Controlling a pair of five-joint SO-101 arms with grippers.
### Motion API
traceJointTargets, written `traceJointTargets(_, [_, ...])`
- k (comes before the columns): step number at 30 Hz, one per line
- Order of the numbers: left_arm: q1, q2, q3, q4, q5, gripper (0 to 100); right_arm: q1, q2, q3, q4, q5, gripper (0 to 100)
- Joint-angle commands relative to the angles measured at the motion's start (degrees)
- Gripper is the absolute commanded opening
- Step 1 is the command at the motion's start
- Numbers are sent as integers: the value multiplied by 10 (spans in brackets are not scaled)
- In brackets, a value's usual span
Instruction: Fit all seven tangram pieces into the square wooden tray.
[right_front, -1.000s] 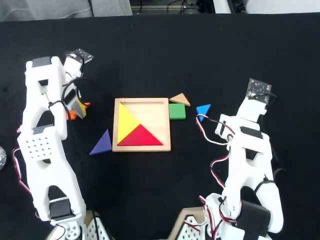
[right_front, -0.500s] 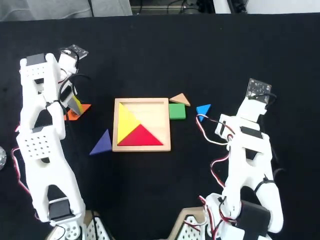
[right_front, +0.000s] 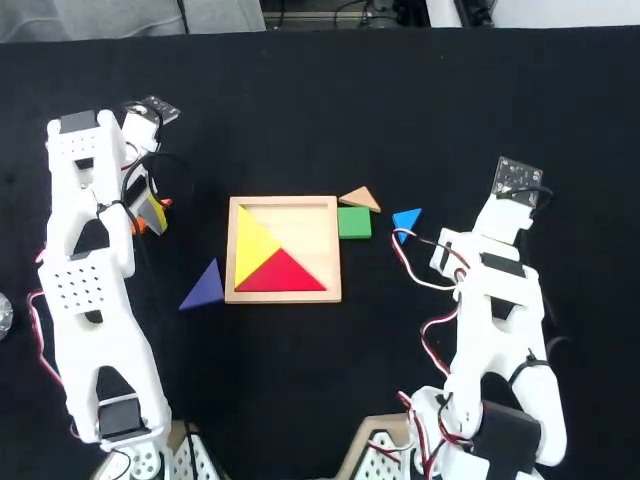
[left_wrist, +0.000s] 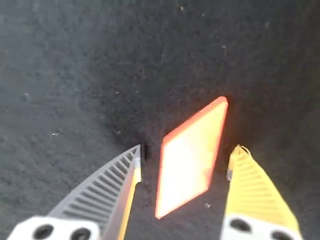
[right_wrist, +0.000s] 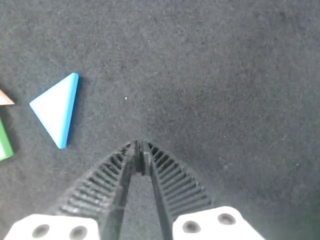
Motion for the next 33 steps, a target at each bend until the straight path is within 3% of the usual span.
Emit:
traceJointTargets(1, [8, -69, -84, 65, 5, 274, -12, -22, -35, -11, -2, 15])
traceJointTargets(12, [-30, -1, -94, -3, 1, 274, -12, -23, -34, -11, -2, 15])
traceJointTargets(20, [-28, 16, -94, 33, -25, 274, -12, -22, -34, -11, -2, 15])
traceJointTargets(33, [-25, 84, -94, 0, -32, 272, -12, -22, -34, -11, -2, 15])
